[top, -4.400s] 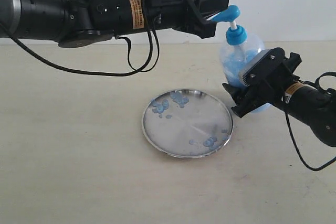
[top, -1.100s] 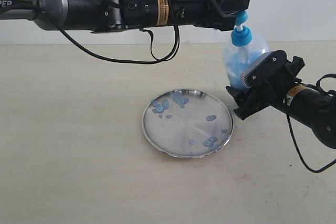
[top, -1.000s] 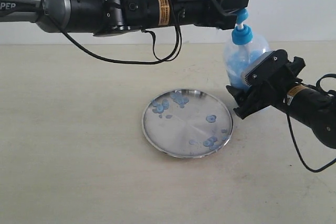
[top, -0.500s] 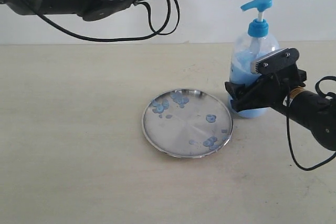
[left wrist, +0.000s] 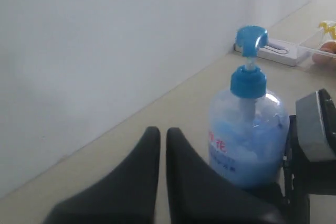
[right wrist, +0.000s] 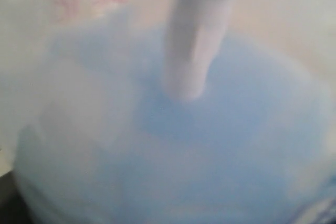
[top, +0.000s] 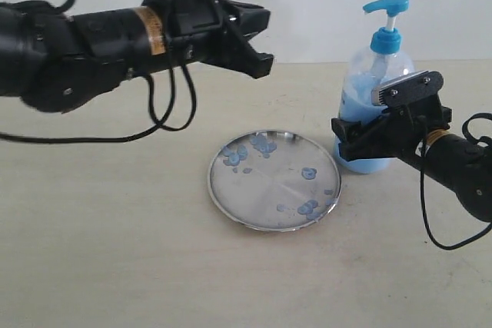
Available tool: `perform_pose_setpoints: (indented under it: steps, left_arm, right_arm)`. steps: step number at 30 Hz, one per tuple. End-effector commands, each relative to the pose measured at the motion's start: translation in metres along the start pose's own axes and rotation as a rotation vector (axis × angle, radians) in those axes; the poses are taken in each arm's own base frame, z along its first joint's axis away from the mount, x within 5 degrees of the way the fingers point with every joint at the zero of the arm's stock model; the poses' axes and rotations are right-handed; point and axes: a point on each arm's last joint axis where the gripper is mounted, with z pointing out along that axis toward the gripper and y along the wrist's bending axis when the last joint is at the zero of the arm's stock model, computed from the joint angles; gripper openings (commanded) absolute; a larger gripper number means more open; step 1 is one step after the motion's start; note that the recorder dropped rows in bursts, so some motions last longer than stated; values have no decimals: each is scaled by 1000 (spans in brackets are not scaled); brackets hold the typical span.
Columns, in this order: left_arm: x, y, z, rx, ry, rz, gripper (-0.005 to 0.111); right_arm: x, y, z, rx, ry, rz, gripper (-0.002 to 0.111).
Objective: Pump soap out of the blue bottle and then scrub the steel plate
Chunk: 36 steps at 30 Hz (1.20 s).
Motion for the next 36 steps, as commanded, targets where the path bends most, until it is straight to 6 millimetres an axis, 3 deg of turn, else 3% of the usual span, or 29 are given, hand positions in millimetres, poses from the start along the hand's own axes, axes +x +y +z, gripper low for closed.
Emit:
perform_pose_setpoints:
  steps: [1, 2, 5, 10, 12, 14, 15, 18, 21, 24, 25, 26, 28, 29, 31, 33, 34, 36]
  left_arm:
    - [-10, 2, -64, -169, -106, -57, 4]
    - [-15, 2, -80, -199, -144, -67, 4]
    - [-15, 2, -124, -289, -180, -94, 4]
    - [6, -8, -174, -322, -80, -41, 4]
    - [17, -13, -189, -301, 3, -19, 4]
    - [38, -24, -208, -235, 141, -47, 4]
    - [46, -32, -221, -187, 208, -63, 4]
    - [42, -41, -246, -141, 193, -50, 4]
    - [37, -49, -276, -115, 150, 21, 4]
    - [40, -53, -302, -134, 144, -110, 4]
    - [43, -51, -311, -183, 138, -134, 4]
    - [44, -47, -322, -253, 121, -146, 4]
    - [40, -39, -339, -380, -3, -210, 4]
    - [39, -37, -344, -410, -38, -205, 4]
    - [38, -36, -354, -448, -109, -219, 4]
    - [38, -35, -354, -454, -108, -223, 4]
    - [38, -35, -354, -456, -104, -227, 4]
    - [38, -36, -354, -446, -105, -245, 4]
  right_arm:
    - [-1, -1, -1, 16, -29, 15, 99]
    - [-1, -2, -1, 26, -29, 29, 105]
    - [-2, -2, -1, 28, -31, 31, 105]
    - [-5, -3, -1, 29, -42, 29, 105]
    - [-14, -4, -4, 32, -64, 22, 105]
    - [-43, -6, -15, 40, -112, -3, 105]
    - [-68, -8, -28, 52, -104, -1, 105]
    - [-104, -13, -67, 103, 53, -27, 105]
    - [-148, -13, -132, 176, 104, -60, 105]
    - [-180, -8, -204, 240, 46, -9, 103]
    - [-188, -3, -232, 252, 6, 67, 96]
    - [-193, 2, -263, 257, -16, 129, 79]
    - [-188, 17, -324, 258, -50, 156, 10]
    - [-183, 21, -338, 250, -59, 183, 1]
    - [-174, 32, -364, 211, -172, 279, 5]
    - [-163, 40, -372, 153, -317, 337, 5]
    - [-151, 42, -369, 129, -419, 359, 5]
    - [-114, 39, -342, 168, -478, 342, 5]
